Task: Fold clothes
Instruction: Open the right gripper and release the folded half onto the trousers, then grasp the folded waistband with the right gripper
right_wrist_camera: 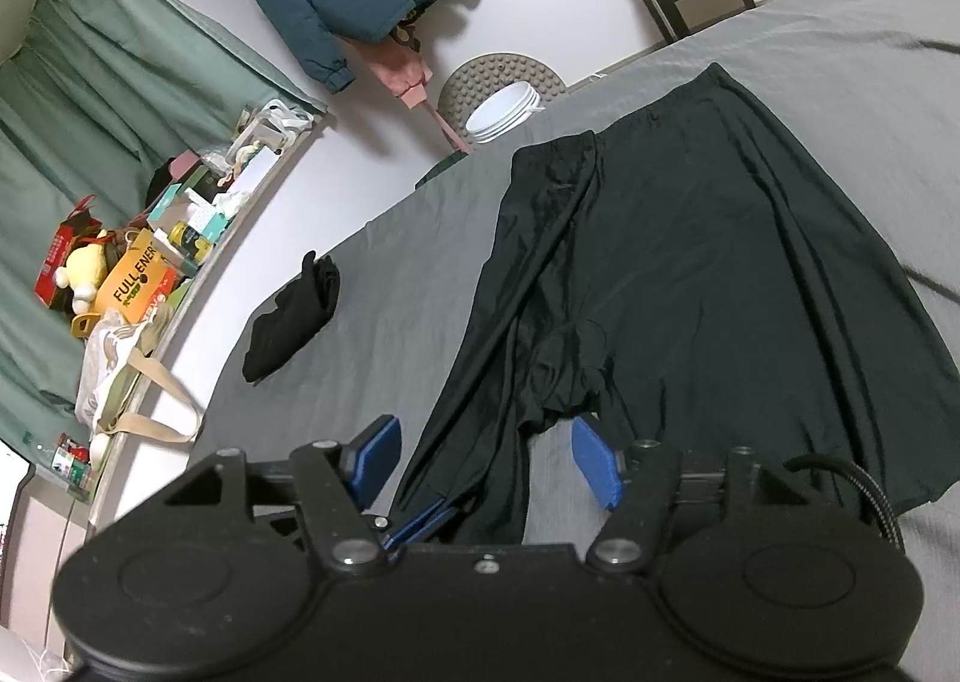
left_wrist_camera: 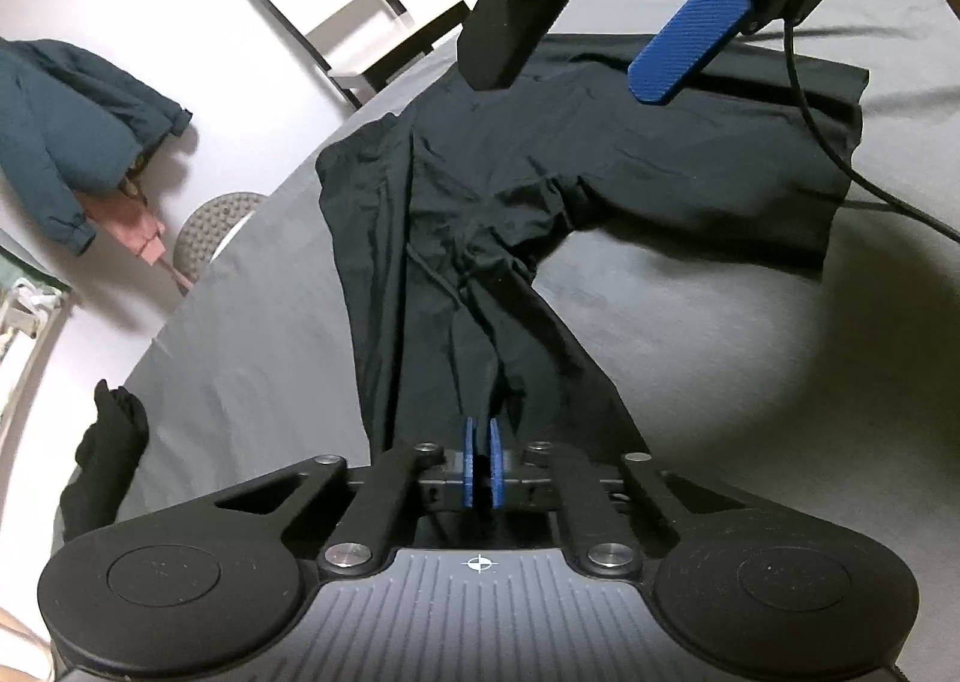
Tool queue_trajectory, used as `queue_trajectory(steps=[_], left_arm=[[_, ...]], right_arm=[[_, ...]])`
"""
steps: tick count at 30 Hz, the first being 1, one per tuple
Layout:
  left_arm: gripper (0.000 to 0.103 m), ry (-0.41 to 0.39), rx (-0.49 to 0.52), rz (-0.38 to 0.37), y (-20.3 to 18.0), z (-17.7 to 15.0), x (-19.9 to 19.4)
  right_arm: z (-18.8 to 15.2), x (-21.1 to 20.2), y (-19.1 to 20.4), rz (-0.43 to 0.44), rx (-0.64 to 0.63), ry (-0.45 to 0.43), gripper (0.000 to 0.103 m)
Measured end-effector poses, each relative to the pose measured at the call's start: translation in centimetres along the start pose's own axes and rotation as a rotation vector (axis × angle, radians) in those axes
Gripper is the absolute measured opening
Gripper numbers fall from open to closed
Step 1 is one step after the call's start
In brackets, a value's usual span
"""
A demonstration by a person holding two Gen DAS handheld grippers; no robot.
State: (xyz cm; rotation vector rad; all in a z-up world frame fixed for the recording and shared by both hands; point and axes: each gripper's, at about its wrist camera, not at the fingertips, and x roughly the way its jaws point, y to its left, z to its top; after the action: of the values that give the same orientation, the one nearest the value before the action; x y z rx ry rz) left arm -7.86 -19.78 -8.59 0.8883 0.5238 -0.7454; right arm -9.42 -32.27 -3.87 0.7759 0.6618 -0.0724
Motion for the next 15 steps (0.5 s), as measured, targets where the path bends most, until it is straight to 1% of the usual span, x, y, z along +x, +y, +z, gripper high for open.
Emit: queue_trajectory(steps=[5,7,8,9,10,11,13,15], left_arm=[[0.002,-0.039,-0.028,-0.005,0.4,0.0,-0.6],[0.002,-0.057,-0.069,-0.03,1.1,0.0,-0.8],[0.002,-0.066,-0.09,-0.043,1.5,0.0,-0.9],[0.002,-0.069,-0.125,-0.073,2.0,-0.1,-0.8],[0.002,-0.069,-0.164,-0.106,2.6,-0.2,-0.6],[0.002,-0.067,-0.204,-0.136,3.2,-0.3,-0.4],[0.002,-0.076,-0.287,-0.174,4.3,-0.7,-0.2],[0.002,-0.089,-0.356,-0.196,5.3,-1.0,-0.2]], right_arm=[[0.5,0.2,0.3,0.0,0.002,0.008,0.063],[1.5,0.3,0.5,0.004,0.003,0.008,0.064],[2.3,0.4,0.7,0.006,0.0,0.003,0.066],[3.0,0.5,1.0,0.007,-0.003,-0.001,0.069],[4.0,0.7,1.2,0.013,-0.008,-0.006,0.07],[5.2,1.1,1.5,0.024,-0.011,-0.011,0.07],[7.8,2.4,1.1,0.038,0.013,-0.008,0.07],[10.6,4.8,0.2,0.017,0.033,0.011,0.069]])
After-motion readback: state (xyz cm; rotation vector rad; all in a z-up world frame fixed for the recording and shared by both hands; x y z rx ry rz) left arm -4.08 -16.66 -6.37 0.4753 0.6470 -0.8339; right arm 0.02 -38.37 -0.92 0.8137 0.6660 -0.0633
